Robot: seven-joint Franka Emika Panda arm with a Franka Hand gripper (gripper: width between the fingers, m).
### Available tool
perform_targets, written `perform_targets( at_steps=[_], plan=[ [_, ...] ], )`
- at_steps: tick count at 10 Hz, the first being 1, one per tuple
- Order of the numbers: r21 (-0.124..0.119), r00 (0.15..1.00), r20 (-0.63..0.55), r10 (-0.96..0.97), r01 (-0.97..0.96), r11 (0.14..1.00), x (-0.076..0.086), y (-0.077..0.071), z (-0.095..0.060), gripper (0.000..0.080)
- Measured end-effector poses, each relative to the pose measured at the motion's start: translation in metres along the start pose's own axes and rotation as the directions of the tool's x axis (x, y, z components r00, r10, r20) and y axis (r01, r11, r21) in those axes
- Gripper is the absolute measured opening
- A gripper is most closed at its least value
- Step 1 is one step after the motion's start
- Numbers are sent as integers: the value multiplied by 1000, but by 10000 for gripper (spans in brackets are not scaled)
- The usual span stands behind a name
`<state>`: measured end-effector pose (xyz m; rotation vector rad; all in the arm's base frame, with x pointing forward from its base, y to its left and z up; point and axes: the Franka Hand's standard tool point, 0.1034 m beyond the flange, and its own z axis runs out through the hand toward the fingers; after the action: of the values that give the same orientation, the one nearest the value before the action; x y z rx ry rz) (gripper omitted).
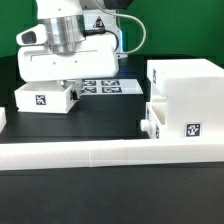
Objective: Assemble drawer
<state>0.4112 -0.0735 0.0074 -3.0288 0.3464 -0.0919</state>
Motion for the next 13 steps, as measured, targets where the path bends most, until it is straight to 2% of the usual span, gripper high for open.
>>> perform_targets(
  at_steps=[1, 3, 5, 6, 7, 9, 10, 11, 13],
  plan=[
    [4, 1000, 5, -25, 25, 1000, 3, -11, -3, 45],
    [26, 993, 23, -118, 117, 993, 21, -41, -18, 44],
    [65, 982, 64, -178, 174, 983, 48, -64, -35, 44],
    [77, 976, 84, -202, 196, 978, 55, -71, -40, 44],
    [89, 971, 97, -220, 211, 973, 62, -74, -45, 44],
    [90, 966, 91, -243, 235, 968, 62, -73, -44, 44],
    [94, 930, 76, -360, 352, 931, 62, -70, -43, 44],
    [87, 858, 55, -511, 506, 858, 65, -64, -40, 44],
    [82, 696, 42, -717, 713, 696, 75, -64, -40, 44]
  ],
)
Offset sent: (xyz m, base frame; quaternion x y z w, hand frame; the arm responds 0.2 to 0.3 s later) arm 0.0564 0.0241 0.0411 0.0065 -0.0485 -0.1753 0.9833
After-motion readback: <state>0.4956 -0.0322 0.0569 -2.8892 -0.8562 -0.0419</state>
